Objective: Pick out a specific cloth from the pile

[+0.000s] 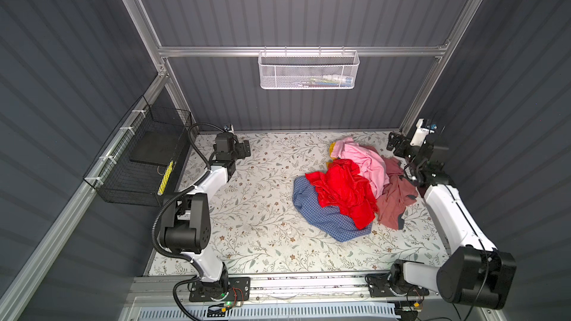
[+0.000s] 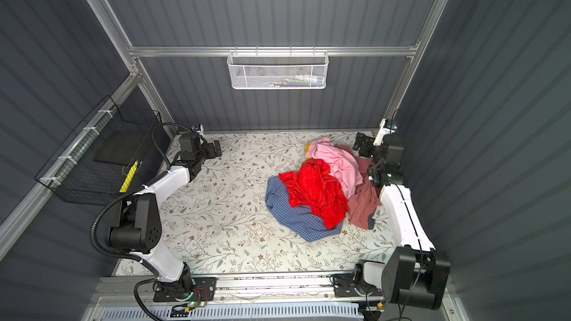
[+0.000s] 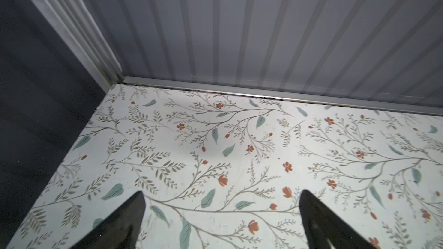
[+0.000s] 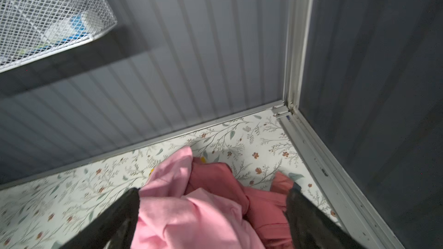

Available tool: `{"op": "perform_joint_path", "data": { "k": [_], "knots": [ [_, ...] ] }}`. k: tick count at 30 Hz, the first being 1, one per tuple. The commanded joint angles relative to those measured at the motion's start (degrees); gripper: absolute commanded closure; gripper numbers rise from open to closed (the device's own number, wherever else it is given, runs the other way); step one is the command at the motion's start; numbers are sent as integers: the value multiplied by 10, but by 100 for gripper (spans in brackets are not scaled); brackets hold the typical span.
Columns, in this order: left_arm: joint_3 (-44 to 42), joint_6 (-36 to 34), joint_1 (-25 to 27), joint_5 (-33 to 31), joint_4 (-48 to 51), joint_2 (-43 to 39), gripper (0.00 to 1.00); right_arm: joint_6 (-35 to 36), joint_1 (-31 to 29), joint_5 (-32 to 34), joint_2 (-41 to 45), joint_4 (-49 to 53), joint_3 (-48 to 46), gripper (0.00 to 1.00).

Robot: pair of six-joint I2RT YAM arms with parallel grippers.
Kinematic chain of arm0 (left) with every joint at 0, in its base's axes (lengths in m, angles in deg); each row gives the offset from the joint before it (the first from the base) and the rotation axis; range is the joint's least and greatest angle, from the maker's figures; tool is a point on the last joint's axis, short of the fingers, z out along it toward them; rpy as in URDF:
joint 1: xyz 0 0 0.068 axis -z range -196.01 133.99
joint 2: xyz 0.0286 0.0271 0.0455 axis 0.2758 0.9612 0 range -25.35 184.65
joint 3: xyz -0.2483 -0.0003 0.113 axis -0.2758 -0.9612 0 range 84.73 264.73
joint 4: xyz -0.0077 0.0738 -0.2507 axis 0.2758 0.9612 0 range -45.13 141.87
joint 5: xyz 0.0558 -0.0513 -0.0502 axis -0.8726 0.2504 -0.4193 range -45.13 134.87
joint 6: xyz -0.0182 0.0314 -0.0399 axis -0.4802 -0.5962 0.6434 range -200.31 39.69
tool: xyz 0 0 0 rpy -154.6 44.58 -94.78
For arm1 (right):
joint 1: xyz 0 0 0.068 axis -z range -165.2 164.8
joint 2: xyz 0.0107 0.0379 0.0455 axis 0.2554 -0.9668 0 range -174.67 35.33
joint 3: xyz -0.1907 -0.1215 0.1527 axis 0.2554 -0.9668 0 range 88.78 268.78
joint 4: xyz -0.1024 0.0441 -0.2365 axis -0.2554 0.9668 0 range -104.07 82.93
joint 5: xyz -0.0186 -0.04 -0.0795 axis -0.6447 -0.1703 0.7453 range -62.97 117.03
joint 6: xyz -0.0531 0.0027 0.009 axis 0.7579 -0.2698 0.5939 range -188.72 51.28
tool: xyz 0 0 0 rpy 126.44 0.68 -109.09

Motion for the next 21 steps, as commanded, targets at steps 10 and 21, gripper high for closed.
{"op": "perform_joint_path", "data": {
  "k": [10,21],
  "knots": [
    [19,35,71,73,88,52,0,142,-183,141,-314,590,528,11],
    [31,35,76,77,103,65,0,195,-303,262,-532,743,754,22]
  ]
}}
